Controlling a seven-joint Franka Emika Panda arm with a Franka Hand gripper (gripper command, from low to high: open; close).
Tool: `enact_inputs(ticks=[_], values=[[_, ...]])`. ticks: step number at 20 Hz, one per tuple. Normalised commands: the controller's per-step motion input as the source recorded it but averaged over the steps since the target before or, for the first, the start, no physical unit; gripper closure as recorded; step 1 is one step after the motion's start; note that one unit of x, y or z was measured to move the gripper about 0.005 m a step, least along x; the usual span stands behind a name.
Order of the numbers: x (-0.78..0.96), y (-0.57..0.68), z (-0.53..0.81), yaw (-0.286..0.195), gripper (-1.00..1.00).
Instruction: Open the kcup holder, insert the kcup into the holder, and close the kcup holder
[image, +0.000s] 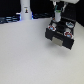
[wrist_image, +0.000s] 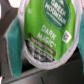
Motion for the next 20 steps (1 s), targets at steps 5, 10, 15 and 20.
enact_inputs(ticks=[5, 10, 15, 20], values=[[0.12, 0.03, -0.01, -0.005, 1.0], [0.35, 0.03, 0.37, -0.009, 1.0], [0.54, 0.08, 0.23, -0.03, 1.0], [0.64, 0.21, 0.18, -0.036, 1.0]])
